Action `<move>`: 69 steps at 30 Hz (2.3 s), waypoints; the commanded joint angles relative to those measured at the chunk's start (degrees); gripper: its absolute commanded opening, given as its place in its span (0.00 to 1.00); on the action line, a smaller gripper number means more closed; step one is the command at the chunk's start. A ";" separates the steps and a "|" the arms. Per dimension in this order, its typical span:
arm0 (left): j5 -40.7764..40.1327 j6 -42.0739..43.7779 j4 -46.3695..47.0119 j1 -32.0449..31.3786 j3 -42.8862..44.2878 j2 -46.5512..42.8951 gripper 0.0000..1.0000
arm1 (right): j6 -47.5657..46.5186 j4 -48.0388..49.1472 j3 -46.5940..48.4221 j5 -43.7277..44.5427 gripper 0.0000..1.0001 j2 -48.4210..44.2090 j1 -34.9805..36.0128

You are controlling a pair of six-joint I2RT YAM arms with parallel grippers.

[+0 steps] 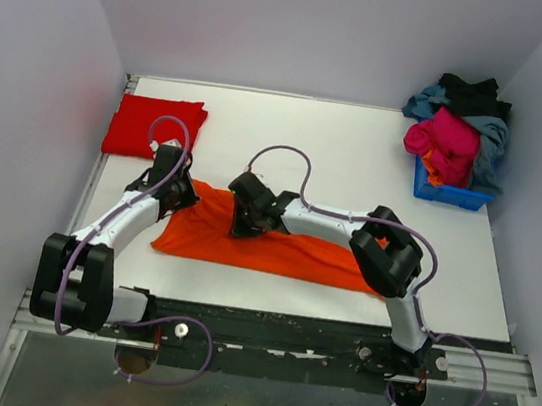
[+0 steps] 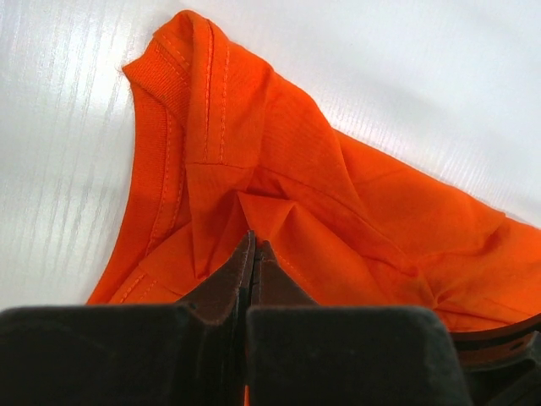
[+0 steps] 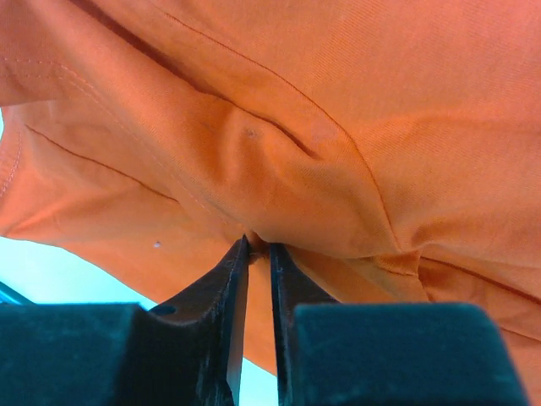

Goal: Fold and stack the t-shirts
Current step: Fold the other side of the tshirt into a rectangle

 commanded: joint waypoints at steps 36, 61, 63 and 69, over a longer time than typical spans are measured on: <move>-0.90 -16.37 -13.79 -6.31 -13.45 -24.66 0.02 | -6.55 -9.56 -5.86 -15.54 0.02 -8.95 -3.18; -4.59 -24.55 -19.58 -8.07 -16.62 -23.96 0.23 | -10.60 -14.75 -0.76 -14.41 0.17 -4.90 -5.82; -5.29 -24.46 -21.25 -8.16 -15.92 -25.01 0.33 | -10.86 -14.05 -1.64 -14.14 0.31 -6.48 -5.91; -15.30 -19.99 -28.12 -8.78 -4.25 -31.07 0.61 | -11.47 -12.82 -5.59 -8.96 0.45 -14.21 -6.26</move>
